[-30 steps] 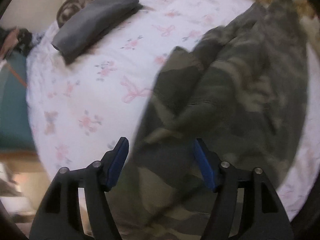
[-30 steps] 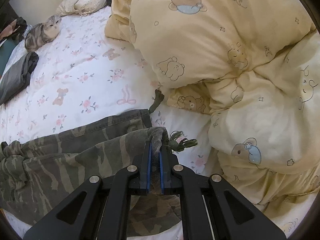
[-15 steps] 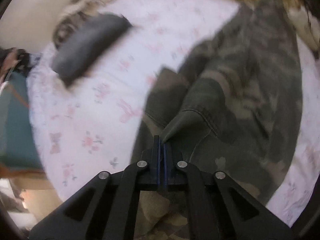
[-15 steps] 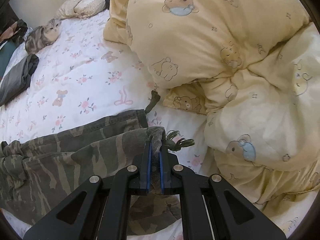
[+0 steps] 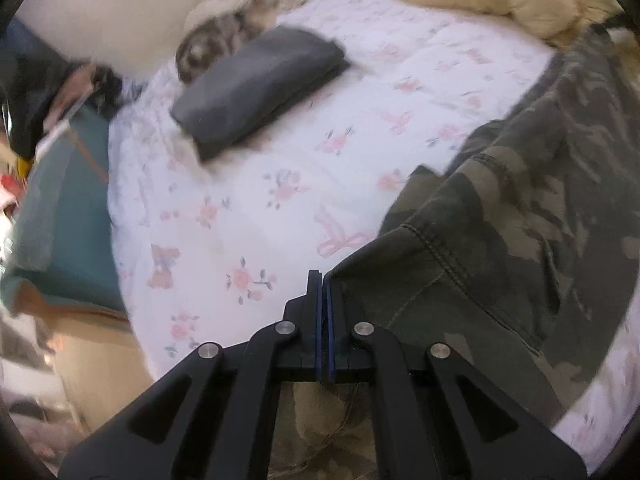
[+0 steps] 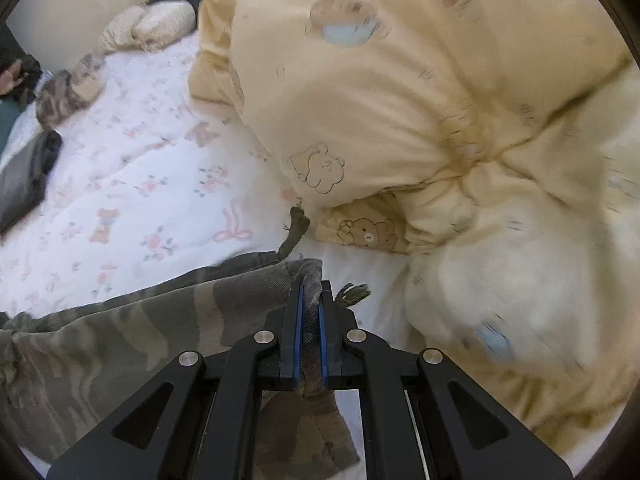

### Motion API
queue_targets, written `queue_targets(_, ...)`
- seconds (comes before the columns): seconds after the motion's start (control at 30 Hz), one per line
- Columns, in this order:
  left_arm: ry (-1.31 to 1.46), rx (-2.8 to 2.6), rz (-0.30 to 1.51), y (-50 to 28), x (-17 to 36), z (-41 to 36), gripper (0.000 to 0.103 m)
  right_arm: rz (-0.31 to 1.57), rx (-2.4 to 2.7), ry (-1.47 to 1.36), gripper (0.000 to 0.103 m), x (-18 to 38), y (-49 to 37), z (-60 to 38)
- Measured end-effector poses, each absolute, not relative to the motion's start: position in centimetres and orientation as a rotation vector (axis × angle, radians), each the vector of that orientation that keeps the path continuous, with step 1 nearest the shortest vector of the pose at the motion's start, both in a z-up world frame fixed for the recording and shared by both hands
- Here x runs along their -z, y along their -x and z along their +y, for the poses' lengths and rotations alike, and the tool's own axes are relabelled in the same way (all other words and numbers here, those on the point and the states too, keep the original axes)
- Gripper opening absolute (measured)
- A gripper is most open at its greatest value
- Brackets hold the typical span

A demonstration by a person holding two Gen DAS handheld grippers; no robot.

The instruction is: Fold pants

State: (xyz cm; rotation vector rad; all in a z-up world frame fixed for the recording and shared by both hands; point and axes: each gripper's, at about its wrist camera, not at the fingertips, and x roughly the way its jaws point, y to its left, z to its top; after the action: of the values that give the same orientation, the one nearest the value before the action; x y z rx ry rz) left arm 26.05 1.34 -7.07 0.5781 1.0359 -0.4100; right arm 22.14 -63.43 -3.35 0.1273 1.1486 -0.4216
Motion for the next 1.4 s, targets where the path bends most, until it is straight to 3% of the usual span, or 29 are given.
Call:
queue_targets(0.2, -0.656, 0.328, 1.075, -28.8, 11.3, 0.4, 0.0, 1.248, 0.461, -0.087, 0.006, 11.1, -25.8, -65.0)
queue_targets(0.33, -0.658, 0.271, 1.1, -30.3, 12.7, 0.7, 0.0, 1.204, 0.497, -0.108, 0.006, 12.6, -26.9, -65.5)
queue_targets(0.43, -0.756, 0.198, 1.092, -30.2, 14.4, -0.2, 0.004, 1.294, 0.484, -0.137, 0.007, 14.9, -27.7, -65.3)
queue_targets(0.53, -0.709, 0.17, 1.159, -30.5, 15.0, 0.1, 0.006, 1.311, 0.468, -0.142, 0.03, 14.1, -27.5, -64.8)
queue_targets(0.57, -0.658, 0.184, 1.176, -30.5, 14.6, 0.6, 0.012, 1.322, 0.445, -0.169, 0.054, 13.5, -27.2, -64.8)
queue_targets(0.6, -0.623, 0.182, 1.179, -30.4, 14.2, 1.0, 0.025, 1.31, 0.437, -0.177, 0.066, 12.4, -26.6, -64.6)
queue_targets(0.63, -0.585, 0.171, 1.173, -30.3, 13.5, 1.6, 0.035, 1.287, 0.436, -0.162, 0.068, 11.0, -25.9, -64.2)
queue_targets(0.67, -0.542, 0.157, 1.159, -29.9, 12.6, 2.3, 0.055, 1.275, 0.436, -0.151, 0.068, 9.9, -25.2, -63.9)
queue_targets(0.7, -0.502, 0.142, 1.142, -29.6, 11.7, 2.9, 0.069, 1.272, 0.437, -0.154, 0.068, 9.1, -24.5, -63.7)
queue_targets(0.8, -0.328, 0.168, 1.127, -27.7, 9.1, 4.9, 0.075, 1.324, 0.449, -0.175, 0.068, 7.9, -21.6, -63.3)
queue_targets(0.9, -0.231, 0.303, 1.216, -24.8, 9.0, 4.5, 0.075, 1.438, 0.515, -0.154, 0.068, 8.6, -19.0, -62.8)
queue_targets(1.07, -0.39, 0.471, 1.334, -19.2, 13.2, 1.1, 0.075, 1.568, 0.538, -0.254, 0.067, 12.3, -14.5, -63.1)
queue_targets(1.17, -0.417, 0.43, 1.392, -19.2, 15.6, 1.0, 0.08, 1.573, 0.459, -0.315, 0.01, 12.9, -13.4, -62.0)
queue_targets(1.27, -0.389, 0.405, 1.405, -20.2, 16.3, 1.6, 0.089, 1.444, 0.463, -0.297, 0.007, 8.8, -13.3, -61.4)
queue_targets(1.4, -0.39, 0.402, 1.39, -20.4, 16.5, 2.2, 0.089, 1.407, 0.49, -0.244, 0.006, 4.4, -12.2, -61.8)
